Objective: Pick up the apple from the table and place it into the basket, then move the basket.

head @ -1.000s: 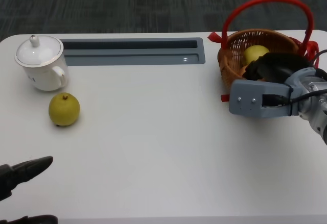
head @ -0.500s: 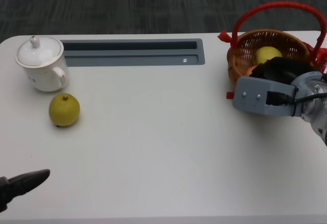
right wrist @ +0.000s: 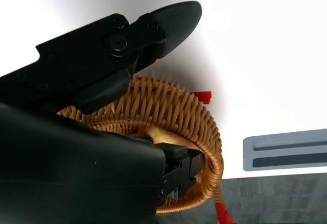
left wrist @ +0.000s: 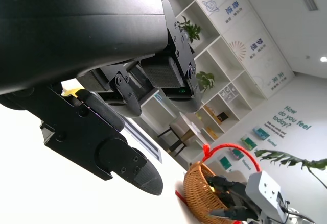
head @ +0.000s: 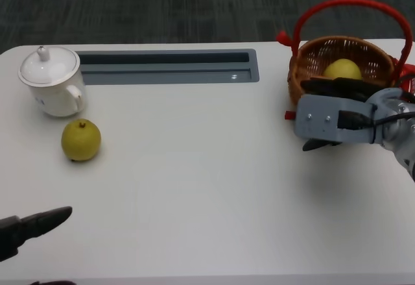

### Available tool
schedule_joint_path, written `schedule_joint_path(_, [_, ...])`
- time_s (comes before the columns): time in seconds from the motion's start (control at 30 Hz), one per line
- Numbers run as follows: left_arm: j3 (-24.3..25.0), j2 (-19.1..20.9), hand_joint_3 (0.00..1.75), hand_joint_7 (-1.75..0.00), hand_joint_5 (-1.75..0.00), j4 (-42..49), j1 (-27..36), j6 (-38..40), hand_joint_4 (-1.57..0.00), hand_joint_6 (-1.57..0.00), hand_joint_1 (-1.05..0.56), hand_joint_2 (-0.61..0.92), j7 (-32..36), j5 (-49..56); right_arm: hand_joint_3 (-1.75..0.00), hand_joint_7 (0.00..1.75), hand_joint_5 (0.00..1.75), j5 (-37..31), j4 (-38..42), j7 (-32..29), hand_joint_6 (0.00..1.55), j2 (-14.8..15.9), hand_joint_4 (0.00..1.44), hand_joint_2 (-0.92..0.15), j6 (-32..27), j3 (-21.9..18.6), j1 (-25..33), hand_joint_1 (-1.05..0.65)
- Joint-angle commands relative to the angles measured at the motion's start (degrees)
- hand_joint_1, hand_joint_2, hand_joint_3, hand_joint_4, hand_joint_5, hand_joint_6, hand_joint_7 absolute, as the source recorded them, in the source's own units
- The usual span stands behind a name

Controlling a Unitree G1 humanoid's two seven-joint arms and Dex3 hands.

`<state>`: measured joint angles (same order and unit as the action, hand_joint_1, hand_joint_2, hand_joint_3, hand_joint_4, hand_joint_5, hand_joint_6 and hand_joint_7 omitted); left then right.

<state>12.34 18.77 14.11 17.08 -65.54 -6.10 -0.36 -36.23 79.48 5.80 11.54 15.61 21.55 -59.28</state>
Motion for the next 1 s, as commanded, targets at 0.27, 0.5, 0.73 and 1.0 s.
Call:
schedule_joint_path(0.27, [-0.9, 1.0, 0.0, -0.01, -0.01, 1.2, -4.7, 1.3, -0.96, -0.9, -0.48, 0.61, -1.5, -0.5, 0.0, 0.03, 0.03, 6.4, -3.0, 6.7, 0.14, 6.5, 0.14, -0.84, 9.4, -4.6, -1.2, -0.95])
schedule_joint_path(0.5, [0.1, 0.5, 0.01, -0.02, -0.02, 3.8, -8.6, -0.6, -1.0, -0.94, -0.58, 0.64, -0.7, 2.9, -0.01, 0.03, 0.03, 8.7, -6.2, 7.5, 0.21, 9.3, 0.21, -0.86, 17.6, -5.7, 1.0, -0.95])
schedule_joint_path(0.73, [-1.0, 1.4, 0.0, -0.01, -0.02, 6.0, -11.2, -0.4, -1.0, -0.93, -0.59, 0.65, -1.8, 1.2, 0.0, 0.03, 0.03, 15.4, -12.9, 9.8, 0.33, 10.9, 0.32, -0.79, 31.7, -9.2, 8.6, -0.75])
schedule_joint_path(1.0, [-2.1, 2.7, 0.0, 0.0, 0.0, 5.8, -13.1, 1.6, -0.98, -0.9, -0.59, 0.65, -3.2, -0.1, 0.0, 0.02, 0.03, 25.9, -25.6, 11.7, 0.4, 8.3, 0.45, -0.79, 45.3, -11.6, 21.6, -0.48])
